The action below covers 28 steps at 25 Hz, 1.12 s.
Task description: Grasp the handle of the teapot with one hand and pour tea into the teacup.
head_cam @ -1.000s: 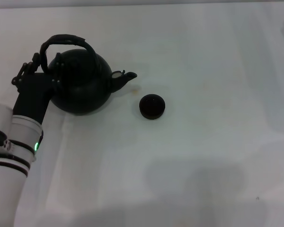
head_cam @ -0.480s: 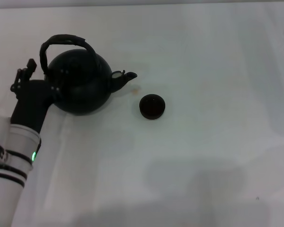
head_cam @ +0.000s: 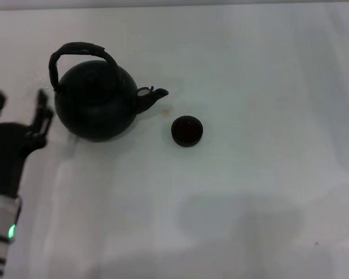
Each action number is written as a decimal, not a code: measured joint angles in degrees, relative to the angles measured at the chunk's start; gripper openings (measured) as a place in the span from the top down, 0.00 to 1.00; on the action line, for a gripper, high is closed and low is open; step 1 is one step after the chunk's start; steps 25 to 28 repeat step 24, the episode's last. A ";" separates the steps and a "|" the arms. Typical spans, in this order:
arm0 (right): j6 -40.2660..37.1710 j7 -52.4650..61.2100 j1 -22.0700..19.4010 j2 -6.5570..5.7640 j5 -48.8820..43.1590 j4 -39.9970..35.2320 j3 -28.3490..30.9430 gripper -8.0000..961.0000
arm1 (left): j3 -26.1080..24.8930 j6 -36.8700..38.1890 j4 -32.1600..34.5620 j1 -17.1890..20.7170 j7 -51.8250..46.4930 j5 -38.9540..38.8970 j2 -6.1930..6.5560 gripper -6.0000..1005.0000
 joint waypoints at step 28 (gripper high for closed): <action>2.08 0.00 -2.05 0.07 -3.60 -1.95 -4.30 0.14 | -2.04 -0.01 -10.57 -3.25 -10.58 -12.68 0.22 0.24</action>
